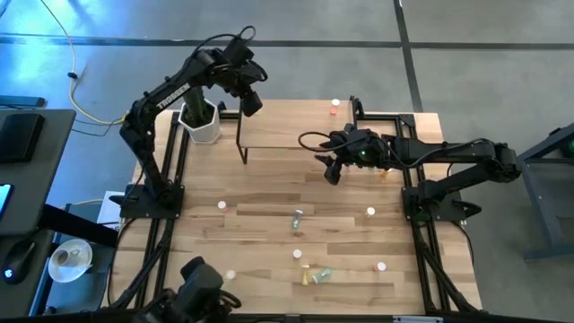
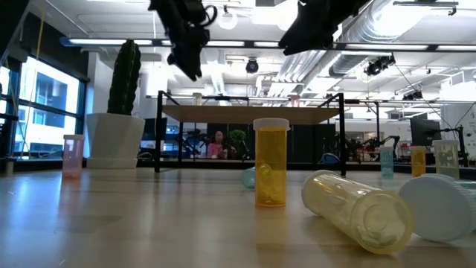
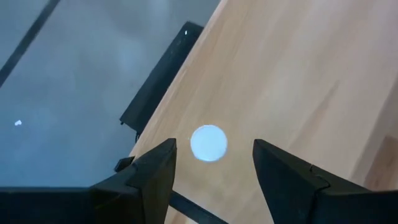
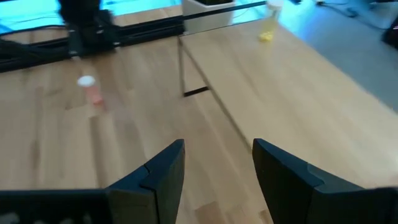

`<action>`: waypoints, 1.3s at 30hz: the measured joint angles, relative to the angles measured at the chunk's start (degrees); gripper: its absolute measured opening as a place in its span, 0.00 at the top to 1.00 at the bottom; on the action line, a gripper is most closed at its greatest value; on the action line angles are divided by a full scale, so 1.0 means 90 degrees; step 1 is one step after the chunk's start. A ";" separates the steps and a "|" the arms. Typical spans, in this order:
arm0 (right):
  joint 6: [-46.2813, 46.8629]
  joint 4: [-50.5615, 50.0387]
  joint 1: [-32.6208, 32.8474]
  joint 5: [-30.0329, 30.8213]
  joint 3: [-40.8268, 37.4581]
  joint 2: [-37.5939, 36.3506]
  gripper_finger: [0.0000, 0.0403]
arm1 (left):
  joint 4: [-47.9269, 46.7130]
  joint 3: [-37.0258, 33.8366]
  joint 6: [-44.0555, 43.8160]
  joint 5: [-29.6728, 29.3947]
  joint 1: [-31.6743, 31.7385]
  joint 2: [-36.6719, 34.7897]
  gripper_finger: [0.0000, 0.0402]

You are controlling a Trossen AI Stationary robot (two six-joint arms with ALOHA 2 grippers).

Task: Pick and place medicine bottles onto shelf by color
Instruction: Put the bottom left orange pill bottle on the shelf

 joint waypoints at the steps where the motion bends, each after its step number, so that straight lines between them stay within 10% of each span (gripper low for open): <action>1: 0.0000 0.0000 0.0001 -0.0121 0.0000 0.0000 0.55 | -0.0001 0.0000 -0.0056 0.0029 -0.0007 -0.0089 0.50; 13: 0.0002 -0.0215 0.0251 -0.1225 0.0000 0.0000 0.55 | 0.1085 -0.1778 -0.0258 0.0945 -0.0851 -0.1761 0.50; 28: -0.0170 -0.0425 0.1482 -0.1231 0.0002 0.0400 0.55 | 0.4758 -0.6272 -0.1715 0.0813 -0.2695 -0.4099 0.50; 39: -0.0381 0.0284 0.2242 -0.1232 0.0002 0.1391 0.55 | 0.5807 -0.7396 -0.2726 0.0156 -0.4662 -0.4514 0.50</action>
